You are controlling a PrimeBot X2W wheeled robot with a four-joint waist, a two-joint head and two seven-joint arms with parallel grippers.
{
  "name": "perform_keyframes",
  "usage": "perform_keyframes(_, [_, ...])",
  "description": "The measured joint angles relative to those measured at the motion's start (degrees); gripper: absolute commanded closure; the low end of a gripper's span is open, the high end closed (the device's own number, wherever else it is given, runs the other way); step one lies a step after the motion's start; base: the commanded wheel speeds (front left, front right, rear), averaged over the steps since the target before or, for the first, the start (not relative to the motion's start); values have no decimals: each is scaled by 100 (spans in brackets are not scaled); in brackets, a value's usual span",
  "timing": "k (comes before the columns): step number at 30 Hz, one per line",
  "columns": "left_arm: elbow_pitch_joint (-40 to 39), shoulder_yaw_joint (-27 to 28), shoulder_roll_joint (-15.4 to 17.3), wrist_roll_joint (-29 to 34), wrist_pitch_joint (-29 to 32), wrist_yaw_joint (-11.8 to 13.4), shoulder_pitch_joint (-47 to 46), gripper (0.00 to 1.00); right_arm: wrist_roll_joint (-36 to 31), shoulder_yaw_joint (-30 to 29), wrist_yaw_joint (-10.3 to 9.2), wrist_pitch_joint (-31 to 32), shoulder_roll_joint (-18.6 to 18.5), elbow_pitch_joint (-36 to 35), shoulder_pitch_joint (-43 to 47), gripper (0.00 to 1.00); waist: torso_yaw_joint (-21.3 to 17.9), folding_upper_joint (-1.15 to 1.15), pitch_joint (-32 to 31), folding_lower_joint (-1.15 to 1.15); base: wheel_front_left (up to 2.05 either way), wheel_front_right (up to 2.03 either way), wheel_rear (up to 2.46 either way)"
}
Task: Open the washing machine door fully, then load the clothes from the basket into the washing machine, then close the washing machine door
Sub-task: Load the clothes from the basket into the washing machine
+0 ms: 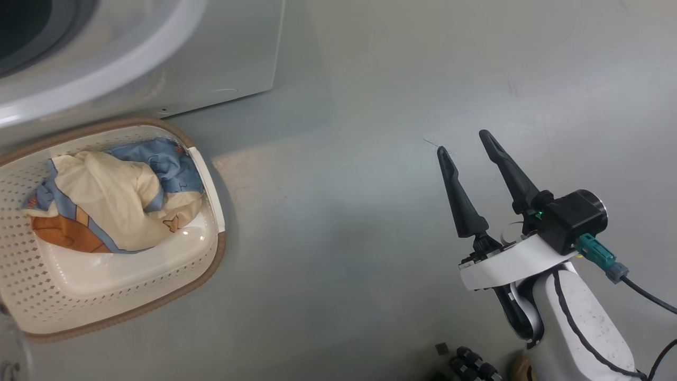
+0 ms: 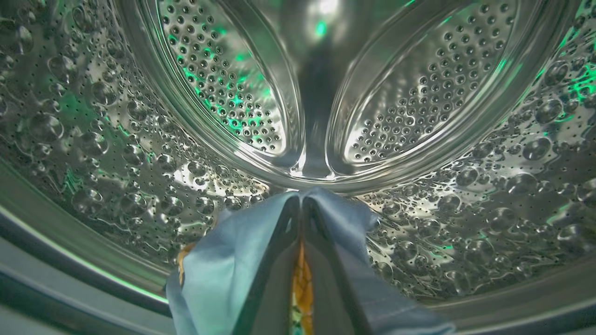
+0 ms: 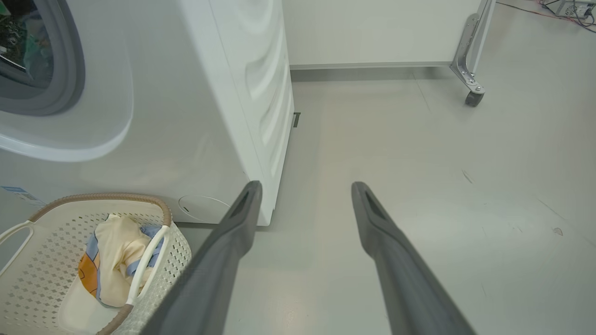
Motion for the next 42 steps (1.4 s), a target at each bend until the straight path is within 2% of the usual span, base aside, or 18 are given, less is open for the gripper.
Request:
perform_keyframes(8, [168, -37, 389, 337, -178, 89, -355, 100, 97, 98, 0, 0, 32, 54, 1, 0, -294, 0, 173, 0, 0, 0, 0])
perform_keyframes(18, [254, 170, 821, 390, -576, 241, -897, 100, 149, 112, 0, 0, 59, 57, 52, 0, -634, 0, 393, 0, 0, 0, 0])
perform_keyframes(23, [588, 64, 910, 621, -616, 290, -990, 100, 151, 83, 0, 0, 67, 74, 149, 0, -748, 0, 470, 0, 0, 0, 0])
perform_keyframes(24, [723, -15, 916, 676, -568, 290, -971, 89, 151, 96, 0, 0, 68, 90, 148, 0, -763, 0, 472, 0, 0, 0, 0])
perform_keyframes(26, [834, -100, 921, 738, -536, 290, -923, 49, 152, 115, 0, 0, 69, 110, 148, 0, -776, 0, 464, 0, 0, 0, 0])
perform_keyframes(27, [955, -158, 920, 789, -476, 290, -878, 49, 157, 114, 0, 0, 77, 123, 149, 0, -784, 0, 447, 0, 0, 0, 0])
perform_keyframes(28, [1068, -201, 915, 823, -412, 290, -832, 9, 162, 107, 0, 0, 81, 127, 149, 0, -789, 0, 426, 0, 0, 0, 0])
perform_keyframes(29, [1124, -224, 895, 840, -410, 290, -783, 0, 182, 93, 0, 0, 82, 133, 149, 0, -792, 0, 401, 0, 0, 0, 0])
perform_keyframes(35, [1388, -234, 762, 840, -400, 331, -756, 0, 281, 23, 0, 0, 86, 167, 149, 0, -760, 0, 212, 0, 0, 0, 0])
perform_keyframes(40, [1626, -190, 503, 791, -533, 339, -634, 0, 378, -8, 0, 0, 85, 207, 133, 0, -683, 0, -3, -1, 0, 0, 0])
perform_keyframes(42, [1761, -26, 338, 556, -645, 341, -449, 0, 400, -4, 0, 0, 85, 272, 131, 0, -627, 0, -163, 0, 0, 0, 0])
